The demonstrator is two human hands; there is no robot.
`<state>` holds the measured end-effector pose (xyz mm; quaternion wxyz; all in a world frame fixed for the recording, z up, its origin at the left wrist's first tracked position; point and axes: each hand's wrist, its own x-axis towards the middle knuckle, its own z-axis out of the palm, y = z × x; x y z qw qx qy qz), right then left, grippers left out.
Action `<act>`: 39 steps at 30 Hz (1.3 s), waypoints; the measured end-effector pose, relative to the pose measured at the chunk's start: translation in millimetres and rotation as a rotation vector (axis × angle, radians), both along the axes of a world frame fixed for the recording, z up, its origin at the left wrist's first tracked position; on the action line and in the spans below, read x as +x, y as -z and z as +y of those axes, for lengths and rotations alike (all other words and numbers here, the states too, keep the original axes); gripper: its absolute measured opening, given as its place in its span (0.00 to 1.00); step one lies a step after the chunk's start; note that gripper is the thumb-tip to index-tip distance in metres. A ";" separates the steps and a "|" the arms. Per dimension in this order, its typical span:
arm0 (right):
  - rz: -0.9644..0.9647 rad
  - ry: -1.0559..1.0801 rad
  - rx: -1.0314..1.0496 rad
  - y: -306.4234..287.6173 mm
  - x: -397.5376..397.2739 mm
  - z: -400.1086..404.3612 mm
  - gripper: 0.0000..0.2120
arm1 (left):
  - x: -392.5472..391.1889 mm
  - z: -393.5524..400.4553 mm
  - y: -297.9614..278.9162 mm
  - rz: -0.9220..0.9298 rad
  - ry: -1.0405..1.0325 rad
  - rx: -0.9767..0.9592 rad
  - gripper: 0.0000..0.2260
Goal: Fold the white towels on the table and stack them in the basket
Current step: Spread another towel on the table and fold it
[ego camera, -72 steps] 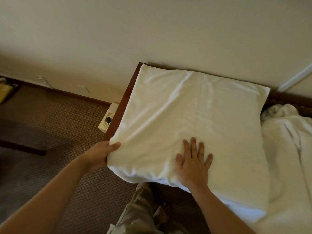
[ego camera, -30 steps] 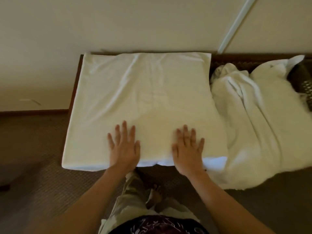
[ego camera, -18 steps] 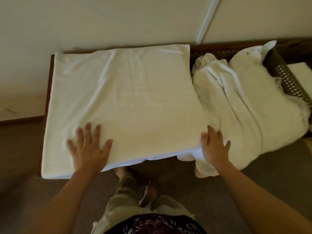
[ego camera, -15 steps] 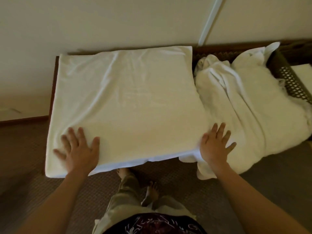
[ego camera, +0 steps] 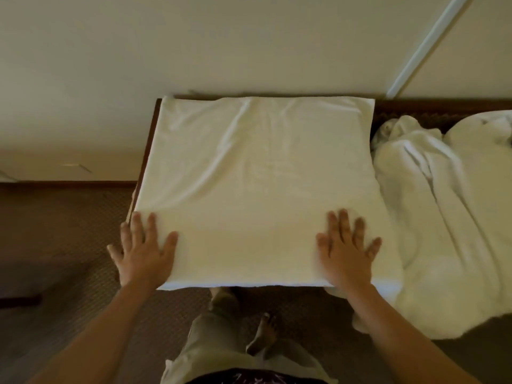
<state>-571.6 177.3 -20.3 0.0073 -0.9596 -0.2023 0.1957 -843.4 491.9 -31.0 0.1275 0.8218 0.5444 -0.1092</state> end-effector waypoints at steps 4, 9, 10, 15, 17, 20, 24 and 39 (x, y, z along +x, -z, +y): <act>-0.017 0.093 0.052 -2.4 -5.5 53.2 0.33 | 24.3 5.2 -16.5 -0.021 -0.228 0.061 0.34; -0.046 -0.409 0.243 8.7 -25.2 177.1 0.32 | 139.8 -14.7 -5.1 -0.166 0.521 -0.011 0.29; -0.038 -0.436 0.234 10.0 -18.4 190.8 0.31 | 155.2 -7.5 -5.2 -0.122 0.593 -0.025 0.30; -0.084 -0.216 0.045 18.9 81.6 196.9 0.31 | 156.0 110.9 3.3 -0.054 0.381 0.042 0.32; -0.056 -0.027 0.022 11.5 112.5 191.3 0.32 | 146.6 152.4 -1.5 -0.022 0.177 0.029 0.32; -0.078 0.041 0.031 3.4 121.9 223.5 0.32 | 172.4 163.3 -7.5 -0.021 0.153 0.123 0.31; -0.085 -0.316 0.147 5.3 104.6 308.0 0.34 | 244.6 139.6 0.3 -0.161 0.610 0.057 0.30; -0.118 -0.286 0.087 16.5 152.8 332.8 0.32 | 295.1 232.6 -8.7 -0.140 0.313 0.129 0.31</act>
